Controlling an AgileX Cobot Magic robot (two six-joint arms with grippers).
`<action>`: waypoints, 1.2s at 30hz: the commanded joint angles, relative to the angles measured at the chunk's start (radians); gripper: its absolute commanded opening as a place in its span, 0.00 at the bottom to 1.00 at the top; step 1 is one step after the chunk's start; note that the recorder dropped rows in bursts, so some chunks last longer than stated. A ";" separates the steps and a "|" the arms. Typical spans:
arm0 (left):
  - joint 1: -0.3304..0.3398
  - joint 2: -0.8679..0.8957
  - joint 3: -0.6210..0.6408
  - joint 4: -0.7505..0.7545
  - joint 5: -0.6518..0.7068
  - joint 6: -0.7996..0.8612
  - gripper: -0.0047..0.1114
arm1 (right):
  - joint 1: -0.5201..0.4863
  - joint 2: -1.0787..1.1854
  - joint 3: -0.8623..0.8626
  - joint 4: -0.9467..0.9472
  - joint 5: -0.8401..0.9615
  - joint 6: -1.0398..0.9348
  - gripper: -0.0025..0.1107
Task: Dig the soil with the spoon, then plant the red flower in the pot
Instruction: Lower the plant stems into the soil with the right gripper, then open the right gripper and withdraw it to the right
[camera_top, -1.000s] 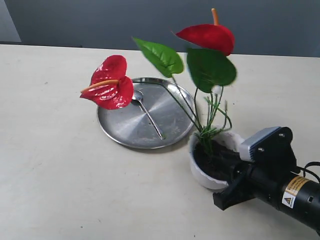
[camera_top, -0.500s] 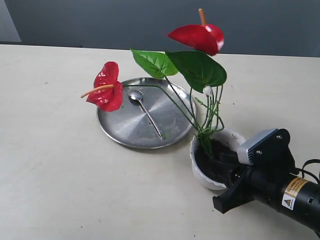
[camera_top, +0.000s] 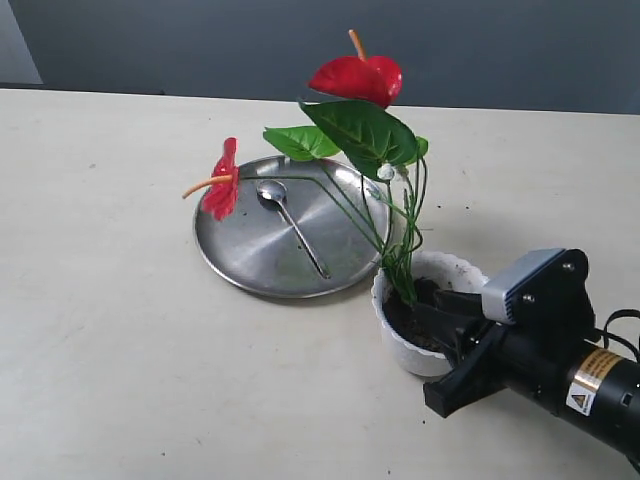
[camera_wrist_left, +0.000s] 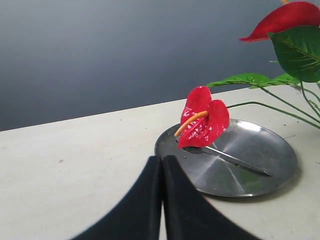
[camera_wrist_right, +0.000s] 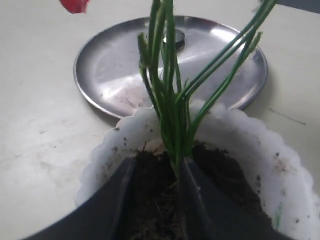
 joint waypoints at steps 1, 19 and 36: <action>-0.007 -0.005 0.002 0.000 -0.013 -0.004 0.05 | -0.003 -0.091 0.002 0.004 -0.011 -0.001 0.28; -0.007 -0.005 0.002 0.000 -0.013 -0.004 0.05 | -0.003 -0.836 0.002 0.084 0.606 0.004 0.28; -0.007 -0.005 0.002 0.000 -0.013 -0.004 0.05 | -0.003 -1.390 0.002 0.164 0.584 -0.003 0.28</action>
